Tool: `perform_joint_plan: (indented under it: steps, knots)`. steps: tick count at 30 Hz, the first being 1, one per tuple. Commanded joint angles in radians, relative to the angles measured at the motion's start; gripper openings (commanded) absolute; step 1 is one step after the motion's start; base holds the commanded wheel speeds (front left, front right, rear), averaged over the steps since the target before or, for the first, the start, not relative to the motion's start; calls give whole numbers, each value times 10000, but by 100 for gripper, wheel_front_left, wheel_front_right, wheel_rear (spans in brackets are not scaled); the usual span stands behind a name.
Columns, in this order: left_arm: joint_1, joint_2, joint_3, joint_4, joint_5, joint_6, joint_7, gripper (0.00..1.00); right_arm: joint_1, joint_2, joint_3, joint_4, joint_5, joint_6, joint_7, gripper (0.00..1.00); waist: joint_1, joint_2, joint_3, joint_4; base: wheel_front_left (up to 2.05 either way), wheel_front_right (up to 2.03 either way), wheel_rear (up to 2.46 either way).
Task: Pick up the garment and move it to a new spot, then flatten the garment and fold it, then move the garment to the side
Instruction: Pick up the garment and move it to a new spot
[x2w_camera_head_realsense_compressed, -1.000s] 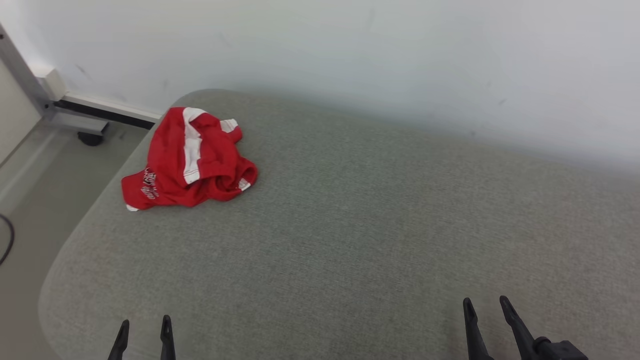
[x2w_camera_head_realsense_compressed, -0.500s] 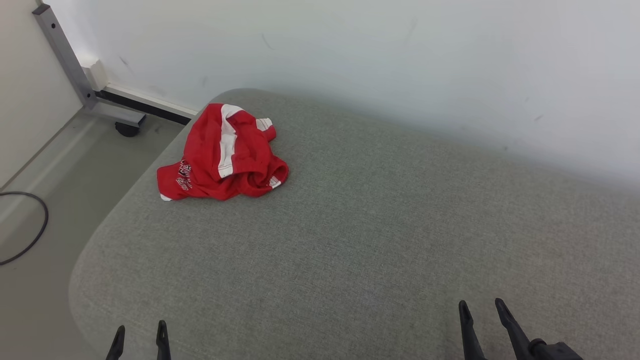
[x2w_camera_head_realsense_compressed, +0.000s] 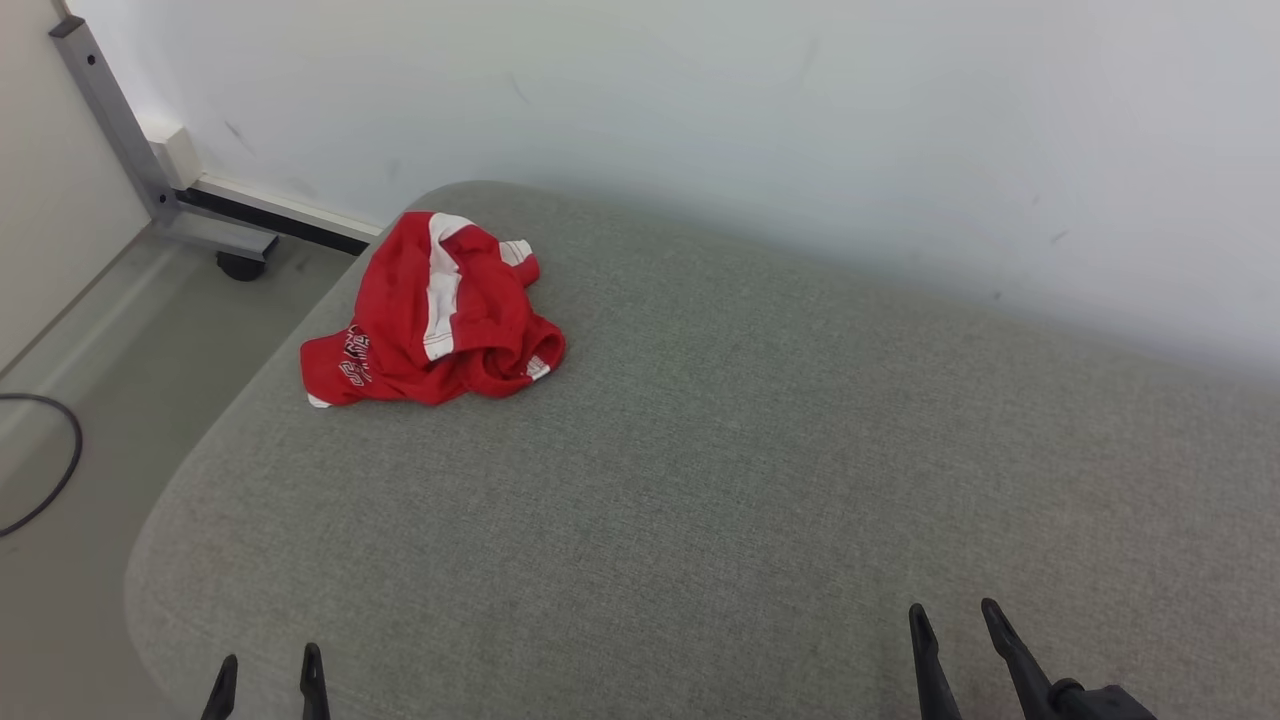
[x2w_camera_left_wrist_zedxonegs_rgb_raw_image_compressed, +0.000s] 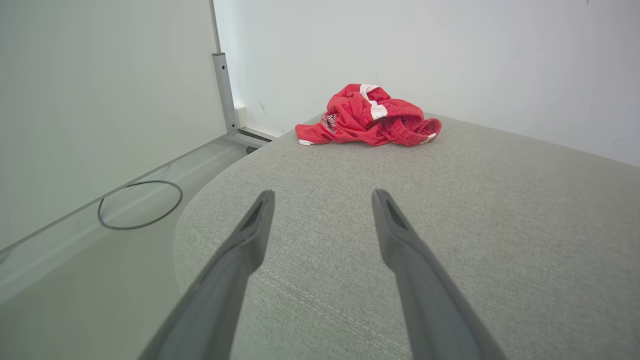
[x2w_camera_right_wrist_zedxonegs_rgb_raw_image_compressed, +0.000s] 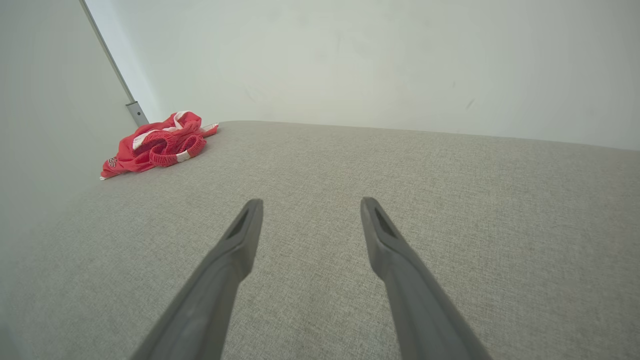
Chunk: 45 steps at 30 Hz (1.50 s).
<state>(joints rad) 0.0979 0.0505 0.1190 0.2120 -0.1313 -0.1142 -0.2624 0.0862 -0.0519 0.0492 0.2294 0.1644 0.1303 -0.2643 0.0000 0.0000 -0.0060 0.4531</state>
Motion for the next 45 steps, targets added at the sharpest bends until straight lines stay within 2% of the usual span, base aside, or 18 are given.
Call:
perform_joint_plan:
  steps: [1, 9, 17, 21, 24, 27, 32, 40, 45]
  knots:
    - [-124, -6, 41, 10, -57, -3, -14, 100, -32, 22, 23, -31, -20, 4, -13, 100, 0, 0, 73, -82, 0, 0, 0]
    - [-1147, 51, 241, 65, 30, -69, -14, 100, -483, -81, 198, -138, -115, 4, -15, 100, 0, 0, 583, -739, 0, 0, 0]
    - [-3467, 675, 735, 542, -491, -168, -14, 100, -1354, -223, 423, -422, -335, 4, -13, 100, 0, 0, 1641, -1778, 0, 0, 0]
    - [-4854, 1148, 1002, 1325, -1038, -154, -13, 100, -2017, -242, 605, -604, -324, 4, -15, 100, 0, 0, 2470, -2428, 0, 0, 0]
    - [-6050, 1750, 1067, 2007, -1392, -150, 37, 100, -2562, -260, 758, -750, -381, 4, -13, 100, 0, 0, 3166, -2958, 0, 0, 0]
    - [-6983, 2371, 951, 2515, -1387, -152, 224, 100, -2925, -219, 824, -841, -416, 4, -13, 100, 0, 0, 3754, -3443, 0, 0, 0]
    - [-8354, 3098, 890, 3291, -1671, -151, 614, 100, -3374, -107, 892, -1038, -462, 4, -13, 100, 0, 0, 4430, -4132, 0, 0, 0]
    - [-9534, 3962, 862, 4859, -1936, -132, 1629, 100, -3605, -24, 922, -1305, -526, 4, -13, 100, 0, 0, 4703, -4759, 0, 0, 0]
    - [-9837, 4120, 906, 5942, -2102, 61, 2451, 100, -3638, -3, 872, -1393, -534, 4, -13, 100, 0, 0, 4675, -4856, 0, 0, 0]
